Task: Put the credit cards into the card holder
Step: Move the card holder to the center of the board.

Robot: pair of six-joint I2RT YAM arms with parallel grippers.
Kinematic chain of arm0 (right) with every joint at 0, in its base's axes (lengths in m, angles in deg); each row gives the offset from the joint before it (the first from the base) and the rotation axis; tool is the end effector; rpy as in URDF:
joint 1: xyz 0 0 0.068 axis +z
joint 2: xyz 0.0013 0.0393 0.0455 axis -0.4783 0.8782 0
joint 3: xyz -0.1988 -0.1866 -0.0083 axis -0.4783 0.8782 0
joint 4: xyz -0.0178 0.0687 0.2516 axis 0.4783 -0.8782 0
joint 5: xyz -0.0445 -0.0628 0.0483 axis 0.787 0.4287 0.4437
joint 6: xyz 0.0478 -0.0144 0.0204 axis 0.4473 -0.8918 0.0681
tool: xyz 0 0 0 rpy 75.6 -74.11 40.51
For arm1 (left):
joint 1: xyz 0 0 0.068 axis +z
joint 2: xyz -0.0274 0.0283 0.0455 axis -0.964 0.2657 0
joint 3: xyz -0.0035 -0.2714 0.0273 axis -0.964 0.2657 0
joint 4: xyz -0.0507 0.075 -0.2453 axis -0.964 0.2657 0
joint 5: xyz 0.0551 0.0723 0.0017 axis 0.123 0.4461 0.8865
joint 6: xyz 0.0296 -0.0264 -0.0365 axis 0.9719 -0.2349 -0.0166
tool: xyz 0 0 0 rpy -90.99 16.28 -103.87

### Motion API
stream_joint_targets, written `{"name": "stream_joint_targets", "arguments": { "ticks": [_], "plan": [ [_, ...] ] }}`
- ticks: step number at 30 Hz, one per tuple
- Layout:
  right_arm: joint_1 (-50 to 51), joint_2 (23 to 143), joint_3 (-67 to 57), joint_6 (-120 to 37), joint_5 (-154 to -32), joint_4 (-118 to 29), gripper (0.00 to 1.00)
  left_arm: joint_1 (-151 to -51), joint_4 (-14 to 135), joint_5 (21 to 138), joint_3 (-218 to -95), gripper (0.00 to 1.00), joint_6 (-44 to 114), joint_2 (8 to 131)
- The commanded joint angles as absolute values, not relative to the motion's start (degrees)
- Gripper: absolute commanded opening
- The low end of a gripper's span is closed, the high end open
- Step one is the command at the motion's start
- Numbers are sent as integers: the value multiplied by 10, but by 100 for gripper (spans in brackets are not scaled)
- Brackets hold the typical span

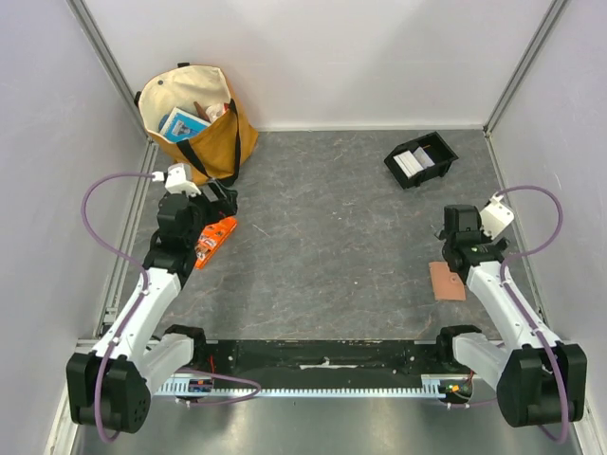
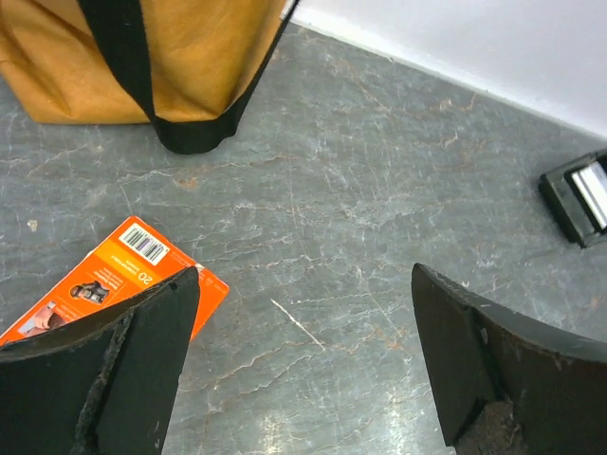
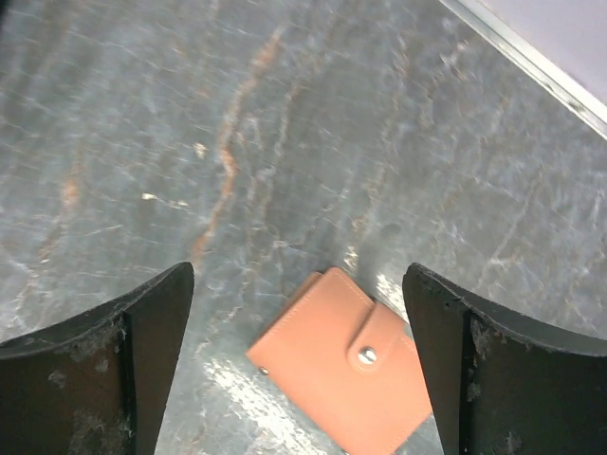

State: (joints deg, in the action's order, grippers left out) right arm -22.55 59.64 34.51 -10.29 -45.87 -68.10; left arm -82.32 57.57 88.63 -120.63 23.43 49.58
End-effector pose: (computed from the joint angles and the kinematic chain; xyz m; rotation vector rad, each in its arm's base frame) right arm 0.2009 -0.0016 0.2288 0.8971 1.9899 -0.3975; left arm 0.2259 -0.0301 0.2805 -0.2476 1.8150 -0.3649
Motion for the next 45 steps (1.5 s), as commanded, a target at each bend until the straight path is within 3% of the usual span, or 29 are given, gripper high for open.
{"name": "stream_joint_targets", "arguments": {
  "ticks": [1, 6, 19, 22, 30, 38, 45],
  "plan": [
    [-272, 605, 345, -48, -514, -761, 98, -821, 588, 949, -1208, 98, 158, 464],
    [-282, 638, 358, -37, -569, -747, 98, -821, 735, 1001, -1228, 99, 30, 444],
    [-278, 696, 457, -30, -799, -649, 98, -821, 709, 893, -1209, 99, 96, 421],
    [-208, 718, 470, 19, -814, -622, 98, -821, 705, 882, -1211, 99, 100, 423],
    [44, 768, 435, 246, -733, -536, 98, -821, 695, 810, -1209, 99, 94, 447],
    [271, 910, 260, 415, -607, -535, 98, -823, 695, 778, -1203, 98, 98, 465],
    [285, 866, 178, 233, -513, -569, 98, -845, 725, 762, -1198, 98, 119, 470]
  ]
}}
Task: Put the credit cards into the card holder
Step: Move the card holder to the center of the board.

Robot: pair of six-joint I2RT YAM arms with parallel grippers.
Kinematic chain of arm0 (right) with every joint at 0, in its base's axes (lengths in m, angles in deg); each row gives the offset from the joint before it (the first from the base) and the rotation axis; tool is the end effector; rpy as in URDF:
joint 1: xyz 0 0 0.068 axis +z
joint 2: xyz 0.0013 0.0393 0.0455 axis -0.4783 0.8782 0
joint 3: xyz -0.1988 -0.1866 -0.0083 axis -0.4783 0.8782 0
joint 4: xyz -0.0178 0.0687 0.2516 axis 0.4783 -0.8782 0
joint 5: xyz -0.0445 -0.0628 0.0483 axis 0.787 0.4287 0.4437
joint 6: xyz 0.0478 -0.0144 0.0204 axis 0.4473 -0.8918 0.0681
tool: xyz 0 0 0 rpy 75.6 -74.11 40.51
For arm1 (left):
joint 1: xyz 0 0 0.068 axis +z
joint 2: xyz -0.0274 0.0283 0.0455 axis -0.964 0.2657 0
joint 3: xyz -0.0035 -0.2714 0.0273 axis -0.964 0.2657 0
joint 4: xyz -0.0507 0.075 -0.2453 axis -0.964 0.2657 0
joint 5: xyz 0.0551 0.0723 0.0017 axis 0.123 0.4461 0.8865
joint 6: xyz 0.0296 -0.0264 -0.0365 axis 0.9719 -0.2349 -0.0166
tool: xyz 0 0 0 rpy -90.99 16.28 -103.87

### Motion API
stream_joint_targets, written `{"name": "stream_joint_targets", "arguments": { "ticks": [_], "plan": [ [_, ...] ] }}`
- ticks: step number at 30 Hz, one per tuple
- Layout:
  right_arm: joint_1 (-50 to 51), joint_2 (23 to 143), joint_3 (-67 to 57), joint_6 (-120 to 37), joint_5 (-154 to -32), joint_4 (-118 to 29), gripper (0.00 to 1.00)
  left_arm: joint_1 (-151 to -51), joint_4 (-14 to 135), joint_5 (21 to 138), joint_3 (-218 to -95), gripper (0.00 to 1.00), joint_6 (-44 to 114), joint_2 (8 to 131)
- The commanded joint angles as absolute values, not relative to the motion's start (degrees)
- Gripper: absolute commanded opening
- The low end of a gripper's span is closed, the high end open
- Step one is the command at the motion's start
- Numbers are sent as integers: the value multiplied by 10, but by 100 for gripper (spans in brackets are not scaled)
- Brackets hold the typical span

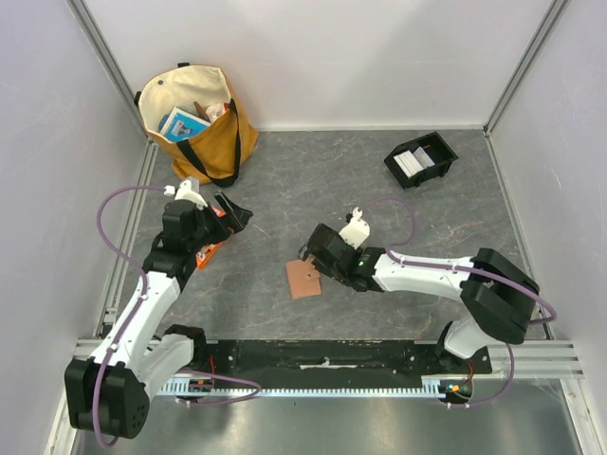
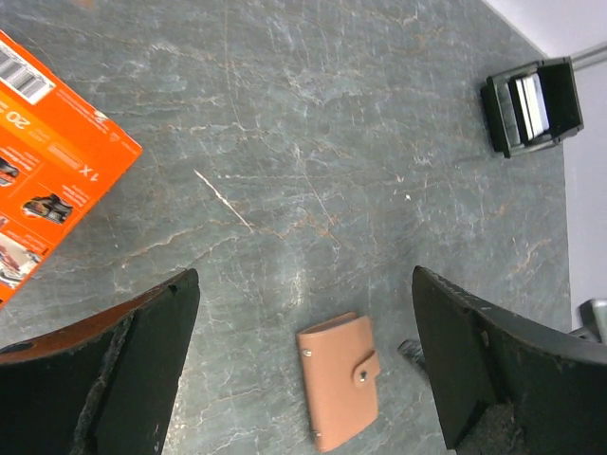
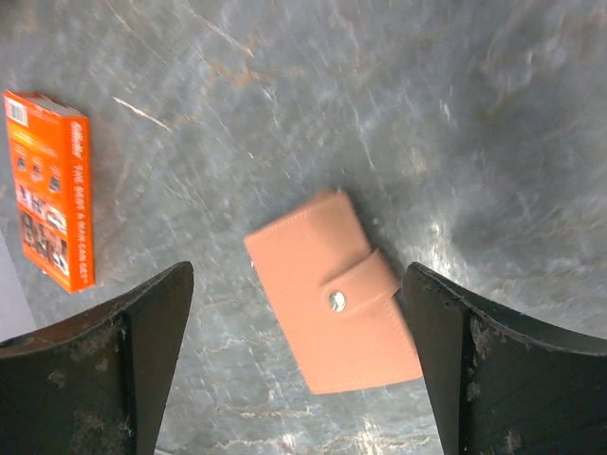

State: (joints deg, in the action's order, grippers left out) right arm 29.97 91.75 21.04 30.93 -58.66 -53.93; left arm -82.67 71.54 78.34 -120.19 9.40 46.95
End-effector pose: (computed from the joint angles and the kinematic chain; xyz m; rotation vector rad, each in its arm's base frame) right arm 0.1767 0.2581 0.1827 0.6326 2.3246 0.5983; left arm 0.2078 -0.0354 0.2621 -0.4085 2.0391 -0.6577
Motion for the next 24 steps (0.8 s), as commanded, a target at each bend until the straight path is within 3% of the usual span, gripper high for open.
{"name": "stream_joint_targets", "arguments": {
  "ticks": [1, 7, 13, 17, 24],
  "plan": [
    [271, 850, 178, 195, -511, -575, 98, -855, 727, 766, -1193, 98, 116, 471],
    [43, 790, 158, 11, -541, -627, 98, -1000, 733, 863, -1187, 98, 105, 507],
    [-199, 933, 16, -92, -705, -642, 98, -1065, 734, 892, -1203, 98, 107, 555],
    [-265, 1055, -98, -117, -743, -663, 98, -1073, 755, 905, -1199, 98, 110, 545],
    [-324, 1162, -168, -109, -739, -634, 98, -1075, 779, 911, -1173, 98, 106, 513]
  ]
}}
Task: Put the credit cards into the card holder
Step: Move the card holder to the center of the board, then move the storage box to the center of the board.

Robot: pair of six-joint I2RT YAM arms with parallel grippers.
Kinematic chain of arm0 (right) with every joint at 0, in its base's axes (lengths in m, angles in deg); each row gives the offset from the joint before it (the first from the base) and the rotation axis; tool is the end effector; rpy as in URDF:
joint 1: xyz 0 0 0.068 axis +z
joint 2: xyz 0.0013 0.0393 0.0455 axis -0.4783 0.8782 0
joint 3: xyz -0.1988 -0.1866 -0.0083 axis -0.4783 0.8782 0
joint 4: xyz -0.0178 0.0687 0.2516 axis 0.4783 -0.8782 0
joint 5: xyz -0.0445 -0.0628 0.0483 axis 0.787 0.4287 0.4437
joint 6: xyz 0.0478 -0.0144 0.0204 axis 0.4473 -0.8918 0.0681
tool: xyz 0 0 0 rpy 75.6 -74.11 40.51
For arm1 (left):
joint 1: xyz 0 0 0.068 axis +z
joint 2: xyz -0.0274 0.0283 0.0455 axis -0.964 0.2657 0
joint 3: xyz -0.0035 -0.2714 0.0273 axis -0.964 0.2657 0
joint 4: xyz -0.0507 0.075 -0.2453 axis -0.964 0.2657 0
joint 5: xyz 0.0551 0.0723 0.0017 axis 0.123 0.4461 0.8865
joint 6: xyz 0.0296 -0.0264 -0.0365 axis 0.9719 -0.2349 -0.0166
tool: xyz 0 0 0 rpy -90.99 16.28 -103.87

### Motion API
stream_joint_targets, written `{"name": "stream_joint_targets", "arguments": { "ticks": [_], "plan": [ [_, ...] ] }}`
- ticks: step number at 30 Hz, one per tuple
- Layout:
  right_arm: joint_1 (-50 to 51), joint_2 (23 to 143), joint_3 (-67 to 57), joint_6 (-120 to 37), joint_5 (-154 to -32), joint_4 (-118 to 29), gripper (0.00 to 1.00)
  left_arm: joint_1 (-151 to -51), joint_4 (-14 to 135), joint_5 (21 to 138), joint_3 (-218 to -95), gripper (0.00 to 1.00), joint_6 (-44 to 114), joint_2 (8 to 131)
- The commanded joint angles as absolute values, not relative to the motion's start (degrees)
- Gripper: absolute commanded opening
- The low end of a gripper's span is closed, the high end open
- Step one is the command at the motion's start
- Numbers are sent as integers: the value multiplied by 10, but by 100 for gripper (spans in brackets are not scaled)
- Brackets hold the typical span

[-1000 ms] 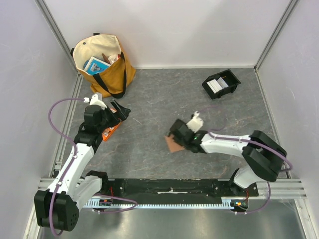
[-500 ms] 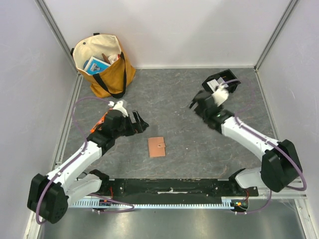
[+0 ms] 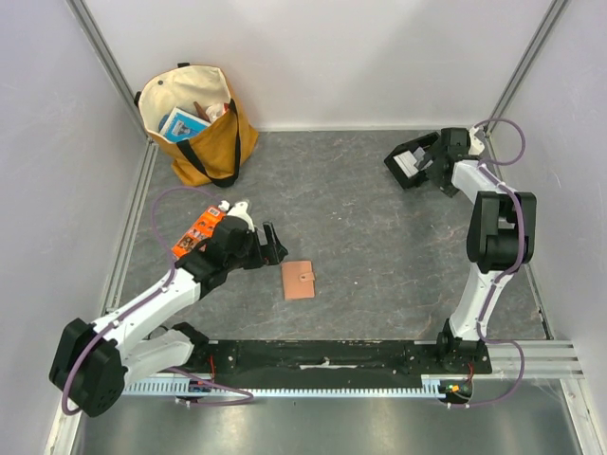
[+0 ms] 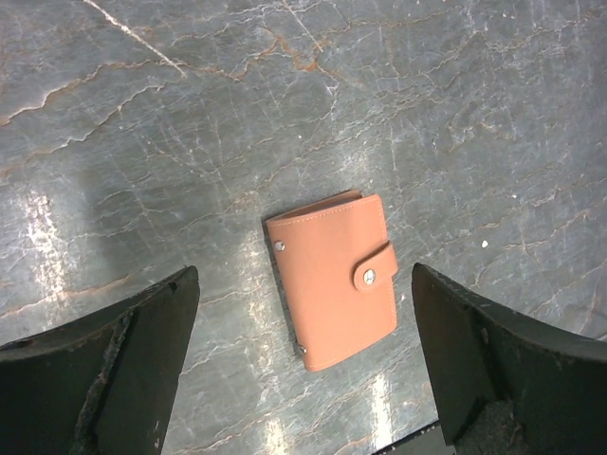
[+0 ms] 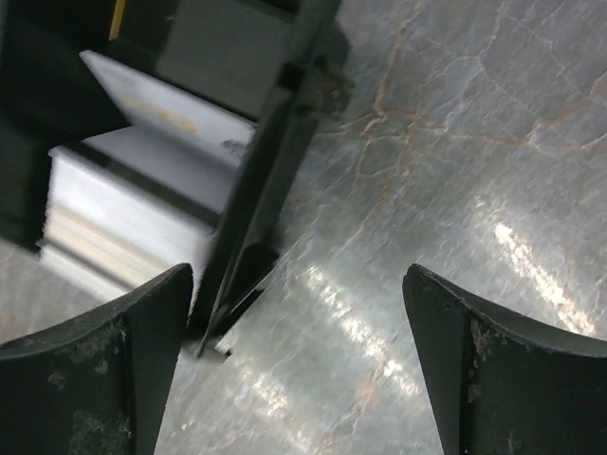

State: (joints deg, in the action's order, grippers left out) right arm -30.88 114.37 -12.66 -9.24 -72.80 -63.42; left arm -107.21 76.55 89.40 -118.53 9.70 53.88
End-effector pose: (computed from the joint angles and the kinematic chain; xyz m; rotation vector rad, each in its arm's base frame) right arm 0.4351 -0.0253 0.2076 0.9374 2.2032 0.0271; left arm 0.1848 -0.1171 0.2202 -0.0922 2.3314 -0.6001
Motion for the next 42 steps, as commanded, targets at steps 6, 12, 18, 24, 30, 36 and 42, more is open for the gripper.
{"name": "stream_joint_targets", "arguments": {
  "ticks": [6, 12, 18, 24, 30, 36, 42],
  "plan": [
    [-340, 1187, -164, -120, -754, -638, 80, -1075, 776, 908, -1169, 98, 106, 519],
    [-339, 1129, -77, -109, -748, -624, 64, -1075, 763, 901, -1184, 97, 109, 549],
    [-337, 1047, 19, -92, -773, -614, 51, -1075, 754, 888, -1192, 97, 114, 578],
    [-309, 941, 149, -63, -786, -606, 51, -1076, 749, 882, -1176, 97, 111, 583],
    [-224, 849, 245, -10, -773, -590, 51, -1085, 742, 882, -1150, 96, 103, 579],
    [-129, 816, 292, 53, -762, -567, 52, -1091, 728, 865, -1128, 96, 92, 579],
    [-59, 820, 298, 67, -750, -565, 49, -1099, 724, 865, -1122, 95, 89, 580]
  ]
}}
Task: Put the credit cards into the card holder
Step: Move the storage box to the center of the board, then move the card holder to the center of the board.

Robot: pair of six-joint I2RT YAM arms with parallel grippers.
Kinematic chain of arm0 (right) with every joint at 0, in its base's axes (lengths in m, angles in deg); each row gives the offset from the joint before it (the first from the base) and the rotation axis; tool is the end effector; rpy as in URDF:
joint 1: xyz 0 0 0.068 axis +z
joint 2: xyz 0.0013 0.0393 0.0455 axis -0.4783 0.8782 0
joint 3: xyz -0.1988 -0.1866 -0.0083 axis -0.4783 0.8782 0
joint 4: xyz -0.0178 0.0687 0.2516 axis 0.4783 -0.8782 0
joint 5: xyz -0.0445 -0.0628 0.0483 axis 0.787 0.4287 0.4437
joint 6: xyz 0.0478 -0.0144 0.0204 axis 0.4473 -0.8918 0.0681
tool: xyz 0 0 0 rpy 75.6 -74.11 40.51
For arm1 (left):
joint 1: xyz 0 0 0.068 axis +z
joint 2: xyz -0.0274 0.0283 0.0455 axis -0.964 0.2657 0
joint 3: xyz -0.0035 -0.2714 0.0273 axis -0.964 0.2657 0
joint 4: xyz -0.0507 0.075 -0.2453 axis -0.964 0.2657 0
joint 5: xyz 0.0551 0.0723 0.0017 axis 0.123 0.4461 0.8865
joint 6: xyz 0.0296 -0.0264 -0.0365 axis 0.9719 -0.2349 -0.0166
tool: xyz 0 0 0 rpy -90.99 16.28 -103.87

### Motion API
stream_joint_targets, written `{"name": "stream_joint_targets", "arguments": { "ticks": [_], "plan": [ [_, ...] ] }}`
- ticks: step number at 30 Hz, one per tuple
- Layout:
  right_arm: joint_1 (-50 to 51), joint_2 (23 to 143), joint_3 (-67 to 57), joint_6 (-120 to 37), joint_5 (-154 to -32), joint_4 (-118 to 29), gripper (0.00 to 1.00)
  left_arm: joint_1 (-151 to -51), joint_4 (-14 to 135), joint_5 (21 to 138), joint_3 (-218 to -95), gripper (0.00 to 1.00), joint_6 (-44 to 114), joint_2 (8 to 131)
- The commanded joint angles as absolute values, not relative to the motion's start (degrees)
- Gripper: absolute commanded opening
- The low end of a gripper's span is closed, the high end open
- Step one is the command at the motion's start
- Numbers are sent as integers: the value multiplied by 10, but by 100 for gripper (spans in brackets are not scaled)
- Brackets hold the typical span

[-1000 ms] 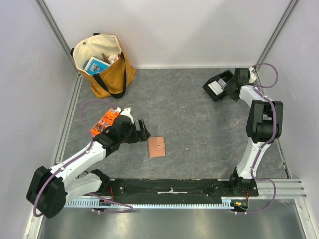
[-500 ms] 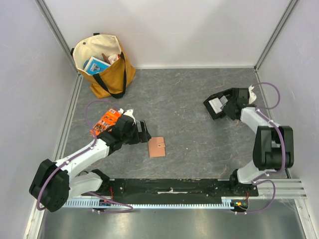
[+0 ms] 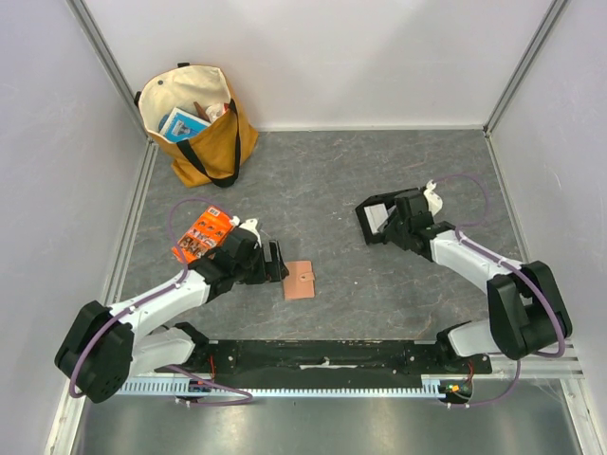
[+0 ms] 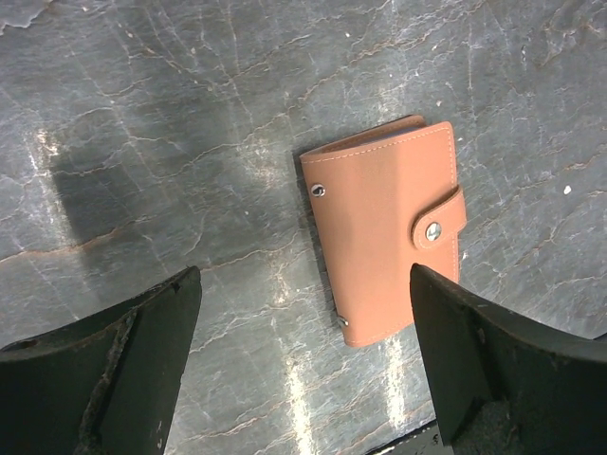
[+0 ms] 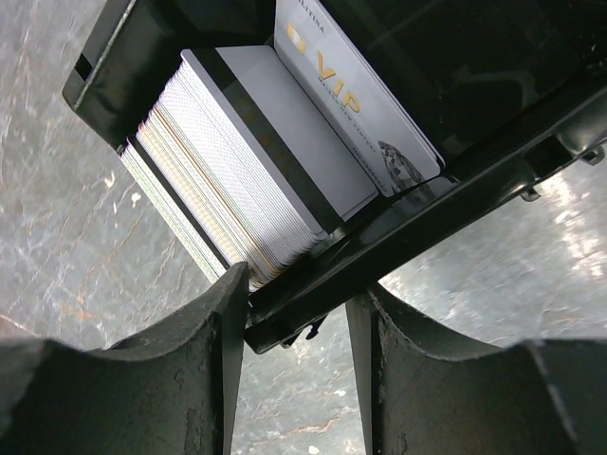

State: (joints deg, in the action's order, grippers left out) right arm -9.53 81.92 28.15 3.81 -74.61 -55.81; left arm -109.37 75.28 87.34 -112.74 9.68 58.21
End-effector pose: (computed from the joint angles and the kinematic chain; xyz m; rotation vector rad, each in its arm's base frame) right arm 0.2628 0.0836 0.1882 0.7751 2.3149 0.3306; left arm 0.1737 -0.1210 0.1748 -0.0321 2.4976 -0.5648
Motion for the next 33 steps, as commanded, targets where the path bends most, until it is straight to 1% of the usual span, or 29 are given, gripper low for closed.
{"name": "stream_joint_targets", "arguments": {
  "ticks": [1, 4, 8, 11, 14, 17, 19, 22, 24, 26, 27, 30, 32, 33],
  "plan": [
    [-52, 820, 300, 68, -749, -565, 49, -1101, 723, 865, -1122, 95, 88, 581],
    [-34, 818, 303, 60, -738, -568, 47, -1104, 720, 863, -1121, 95, 90, 584],
    [-30, 801, 297, 19, -742, -576, 50, -1110, 712, 857, -1120, 95, 97, 595],
    [-19, 749, 291, -63, -742, -586, 60, -1116, 712, 855, -1120, 95, 101, 607],
    [-17, 670, 296, -141, -760, -581, 73, -1126, 711, 853, -1125, 91, 101, 625],
    [-16, 616, 292, -197, -801, -575, 79, -1140, 703, 858, -1123, 87, 99, 646],
    [-15, 609, 294, -222, -875, -562, 78, -1147, 690, 854, -1121, 84, 97, 663],
    [-3, 644, 297, -223, -957, -549, 70, -1159, 679, 844, -1132, 79, 100, 697],
    [27, 675, 303, -214, -970, -537, 67, -1170, 678, 843, -1143, 75, 109, 718],
    [59, 700, 316, -206, -972, -510, 64, -1173, 680, 840, -1154, 65, 122, 738],
    [72, 712, 320, -205, -974, -500, 63, -1175, 679, 836, -1159, 61, 132, 747],
    [92, 739, 338, -205, -981, -480, 61, -1176, 665, 822, -1165, 47, 153, 763],
    [96, 747, 352, -213, -1000, -467, 59, -1176, 653, 804, -1168, 46, 180, 769],
    [98, 747, 356, -214, -1004, -467, 59, -1176, 651, 793, -1174, 43, 195, 773]
  ]
}}
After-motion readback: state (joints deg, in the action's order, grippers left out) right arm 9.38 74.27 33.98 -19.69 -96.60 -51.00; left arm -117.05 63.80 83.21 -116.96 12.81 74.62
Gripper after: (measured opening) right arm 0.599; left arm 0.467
